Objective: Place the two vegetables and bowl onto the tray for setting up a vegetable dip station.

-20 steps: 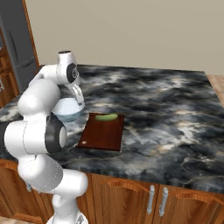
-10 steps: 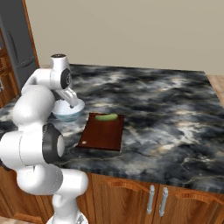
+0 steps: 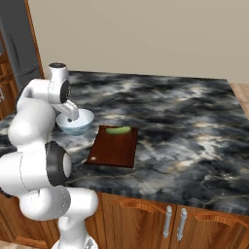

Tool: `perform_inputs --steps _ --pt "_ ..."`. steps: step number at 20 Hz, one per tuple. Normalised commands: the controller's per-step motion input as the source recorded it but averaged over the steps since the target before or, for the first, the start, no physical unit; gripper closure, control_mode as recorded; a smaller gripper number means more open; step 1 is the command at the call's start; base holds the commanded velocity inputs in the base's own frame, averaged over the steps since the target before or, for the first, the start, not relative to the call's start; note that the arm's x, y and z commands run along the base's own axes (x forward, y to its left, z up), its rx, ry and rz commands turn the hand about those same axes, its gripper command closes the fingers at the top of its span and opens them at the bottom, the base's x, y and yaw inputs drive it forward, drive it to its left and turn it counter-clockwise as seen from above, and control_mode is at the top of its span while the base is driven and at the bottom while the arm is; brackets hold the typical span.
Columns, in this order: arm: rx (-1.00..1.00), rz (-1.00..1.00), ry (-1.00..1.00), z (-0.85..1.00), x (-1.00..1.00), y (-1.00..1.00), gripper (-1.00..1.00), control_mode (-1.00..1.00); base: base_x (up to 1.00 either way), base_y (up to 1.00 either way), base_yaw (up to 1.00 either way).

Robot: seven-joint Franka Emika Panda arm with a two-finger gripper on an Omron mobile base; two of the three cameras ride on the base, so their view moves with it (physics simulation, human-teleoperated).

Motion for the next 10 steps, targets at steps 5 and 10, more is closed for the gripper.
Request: perform_inputs --steps 5,10 --pt "-0.03 0.11 0.00 -0.15 -0.10 0.62 -1.00 -1.00 0.00 0.00 0.00" --pt "-0.02 0.12 0.00 -0.28 0.00 0.47 -1.00 -1.00 0.00 0.00 0.00"
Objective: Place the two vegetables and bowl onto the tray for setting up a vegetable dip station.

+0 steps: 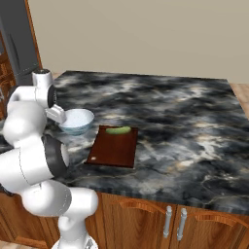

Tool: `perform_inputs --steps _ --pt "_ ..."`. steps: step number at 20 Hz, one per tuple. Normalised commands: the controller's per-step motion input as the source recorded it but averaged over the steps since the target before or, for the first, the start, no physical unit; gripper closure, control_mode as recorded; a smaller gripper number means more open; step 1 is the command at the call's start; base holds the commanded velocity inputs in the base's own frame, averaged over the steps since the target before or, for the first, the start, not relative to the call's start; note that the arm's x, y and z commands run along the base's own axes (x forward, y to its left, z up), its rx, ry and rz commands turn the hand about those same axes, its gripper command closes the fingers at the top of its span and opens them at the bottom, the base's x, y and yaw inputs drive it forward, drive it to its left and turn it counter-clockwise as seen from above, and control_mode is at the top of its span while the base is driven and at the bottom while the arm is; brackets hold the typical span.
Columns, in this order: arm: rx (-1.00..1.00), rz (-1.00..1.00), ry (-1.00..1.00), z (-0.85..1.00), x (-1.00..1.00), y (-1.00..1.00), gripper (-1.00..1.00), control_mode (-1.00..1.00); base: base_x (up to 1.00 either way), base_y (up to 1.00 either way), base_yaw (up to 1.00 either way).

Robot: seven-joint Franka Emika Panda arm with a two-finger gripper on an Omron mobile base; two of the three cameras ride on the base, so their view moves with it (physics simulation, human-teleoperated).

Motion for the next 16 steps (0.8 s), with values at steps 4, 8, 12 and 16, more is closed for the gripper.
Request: perform_inputs --steps 4,8,12,16 --pt "-0.01 0.16 0.00 -0.22 0.00 0.21 -1.00 -1.00 0.00 0.00 0.00" --pt "-0.04 0.14 0.00 -0.22 0.00 0.17 -1.00 -1.00 0.00 0.00 0.00" --pt "-0.01 0.16 -0.01 -0.32 0.00 0.05 -1.00 -1.00 0.00 0.00 0.00" --pt "-0.01 0.10 0.00 -0.30 0.00 0.15 -1.00 -1.00 0.00 0.00 0.00"
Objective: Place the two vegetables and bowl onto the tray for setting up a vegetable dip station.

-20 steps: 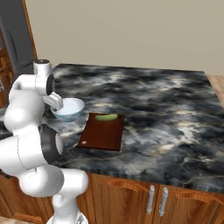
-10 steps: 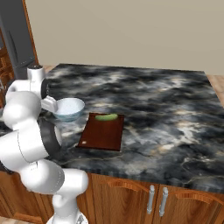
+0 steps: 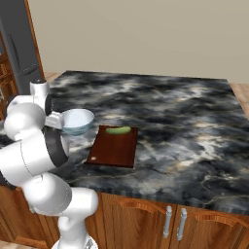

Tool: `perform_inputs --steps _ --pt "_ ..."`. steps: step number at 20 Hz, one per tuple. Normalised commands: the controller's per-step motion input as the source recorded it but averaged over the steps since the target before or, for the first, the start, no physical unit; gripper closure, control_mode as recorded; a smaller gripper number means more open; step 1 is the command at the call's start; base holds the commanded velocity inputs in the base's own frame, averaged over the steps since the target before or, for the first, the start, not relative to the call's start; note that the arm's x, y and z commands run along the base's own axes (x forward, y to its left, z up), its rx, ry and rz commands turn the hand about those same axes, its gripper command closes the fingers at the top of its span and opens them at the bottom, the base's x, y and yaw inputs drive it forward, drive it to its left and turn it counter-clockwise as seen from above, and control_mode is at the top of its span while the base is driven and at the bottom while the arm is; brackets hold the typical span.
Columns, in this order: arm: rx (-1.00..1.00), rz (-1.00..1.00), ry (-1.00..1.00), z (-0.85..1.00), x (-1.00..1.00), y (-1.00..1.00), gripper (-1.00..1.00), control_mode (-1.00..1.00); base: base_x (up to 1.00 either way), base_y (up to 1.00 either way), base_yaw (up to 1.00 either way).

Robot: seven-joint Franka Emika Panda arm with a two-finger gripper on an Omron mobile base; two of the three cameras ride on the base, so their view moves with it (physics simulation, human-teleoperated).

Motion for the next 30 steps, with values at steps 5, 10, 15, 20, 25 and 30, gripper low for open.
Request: perform_inputs --steps 5,10,15,20,25,30 --pt "0.00 0.09 -0.01 -0.31 0.00 0.11 -1.00 -1.00 0.00 0.00 0.00" --pt "0.00 0.07 0.00 -0.26 0.00 0.05 -1.00 -1.00 0.00 0.00 0.00" --pt "0.00 0.04 0.00 -0.25 0.00 0.00 -1.00 -1.00 0.00 0.00 0.00" --pt "0.00 0.00 0.00 -0.29 0.00 0.09 -1.00 -1.00 0.00 0.00 0.00" --pt "0.00 0.00 0.00 -0.27 0.04 0.12 -1.00 -1.00 0.00 0.00 0.00" --pt "0.00 0.00 0.00 -0.21 0.17 0.09 -1.00 -1.00 0.00 0.00 0.00"
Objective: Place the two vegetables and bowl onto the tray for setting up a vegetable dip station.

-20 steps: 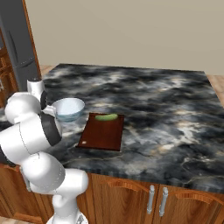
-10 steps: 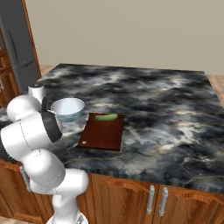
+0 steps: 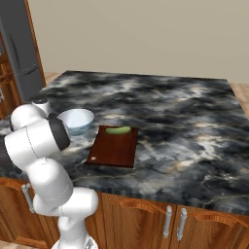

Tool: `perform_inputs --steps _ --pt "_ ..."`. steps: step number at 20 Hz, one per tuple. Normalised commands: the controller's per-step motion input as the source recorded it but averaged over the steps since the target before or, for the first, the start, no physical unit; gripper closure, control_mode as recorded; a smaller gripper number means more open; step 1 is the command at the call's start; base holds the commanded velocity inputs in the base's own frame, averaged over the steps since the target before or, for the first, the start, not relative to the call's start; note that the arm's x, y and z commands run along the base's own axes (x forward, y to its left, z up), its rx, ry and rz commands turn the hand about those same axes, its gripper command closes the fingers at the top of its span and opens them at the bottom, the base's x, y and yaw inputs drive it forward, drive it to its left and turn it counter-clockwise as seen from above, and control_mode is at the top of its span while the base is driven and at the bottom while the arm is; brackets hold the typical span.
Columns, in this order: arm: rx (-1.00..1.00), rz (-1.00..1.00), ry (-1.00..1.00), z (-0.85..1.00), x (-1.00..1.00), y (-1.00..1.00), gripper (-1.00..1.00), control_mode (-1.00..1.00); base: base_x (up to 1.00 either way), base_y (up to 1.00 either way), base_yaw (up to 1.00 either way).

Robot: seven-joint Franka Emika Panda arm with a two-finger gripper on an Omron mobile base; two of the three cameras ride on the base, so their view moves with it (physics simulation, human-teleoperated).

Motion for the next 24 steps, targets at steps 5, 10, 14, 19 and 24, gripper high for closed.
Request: perform_inputs --steps 5,10,14,19,24 --pt "0.00 0.00 0.00 -0.27 0.13 0.08 -1.00 -1.00 0.00 0.00 0.00" --pt "0.00 0.00 0.00 -0.26 0.12 0.05 -1.00 -1.00 0.00 0.00 0.00" --pt "0.00 0.00 0.00 -0.26 0.13 0.06 -1.00 -1.00 0.00 0.00 0.00" --pt "0.00 0.00 0.00 -0.30 0.06 0.12 -1.00 -1.00 0.00 0.00 0.00" --pt "0.00 0.00 0.00 -0.30 0.09 0.17 -1.00 -1.00 0.00 0.00 0.00"
